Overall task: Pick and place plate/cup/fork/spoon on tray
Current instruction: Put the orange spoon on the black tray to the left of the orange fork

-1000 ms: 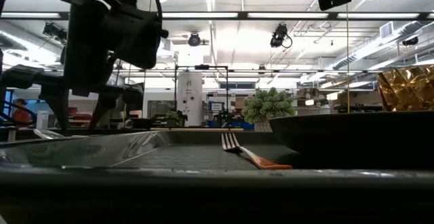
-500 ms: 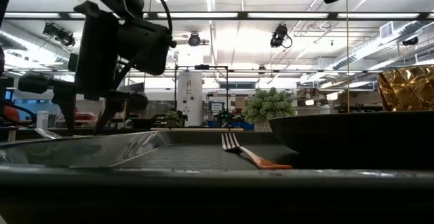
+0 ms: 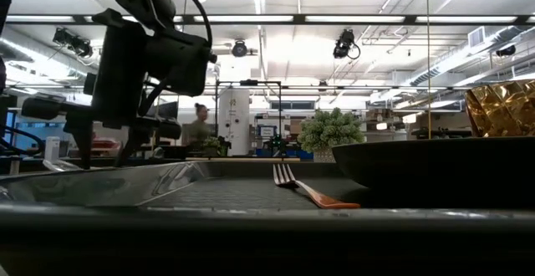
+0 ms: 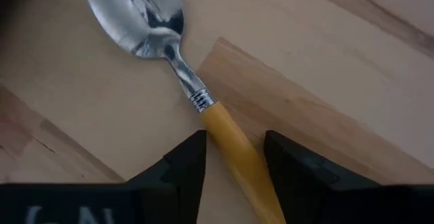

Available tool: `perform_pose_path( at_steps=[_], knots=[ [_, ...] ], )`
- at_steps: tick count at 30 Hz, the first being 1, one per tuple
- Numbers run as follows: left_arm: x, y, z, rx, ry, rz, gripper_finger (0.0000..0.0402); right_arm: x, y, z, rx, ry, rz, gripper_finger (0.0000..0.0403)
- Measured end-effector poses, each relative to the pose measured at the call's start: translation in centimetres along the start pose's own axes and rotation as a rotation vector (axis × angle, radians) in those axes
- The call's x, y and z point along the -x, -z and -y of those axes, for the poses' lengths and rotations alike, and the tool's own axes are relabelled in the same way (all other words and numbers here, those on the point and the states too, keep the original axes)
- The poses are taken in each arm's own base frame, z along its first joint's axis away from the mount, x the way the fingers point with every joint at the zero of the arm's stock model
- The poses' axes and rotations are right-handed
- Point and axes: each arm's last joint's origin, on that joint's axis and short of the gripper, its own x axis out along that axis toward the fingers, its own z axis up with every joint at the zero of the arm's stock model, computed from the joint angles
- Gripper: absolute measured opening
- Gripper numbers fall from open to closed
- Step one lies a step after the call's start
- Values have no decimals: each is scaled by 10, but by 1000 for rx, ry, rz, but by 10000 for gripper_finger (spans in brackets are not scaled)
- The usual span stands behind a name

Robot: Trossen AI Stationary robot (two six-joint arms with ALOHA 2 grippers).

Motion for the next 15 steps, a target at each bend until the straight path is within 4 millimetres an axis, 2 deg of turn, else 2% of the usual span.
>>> perform_pose_path(
  at_steps=[6,15],
  knots=[
    [1,2,0,-218,-11,-41,122,0,0,0,4,0,1,183],
    [2,8,-4,-731,5,-63,81,0,-1,0,14,-3,8,183]
  ],
)
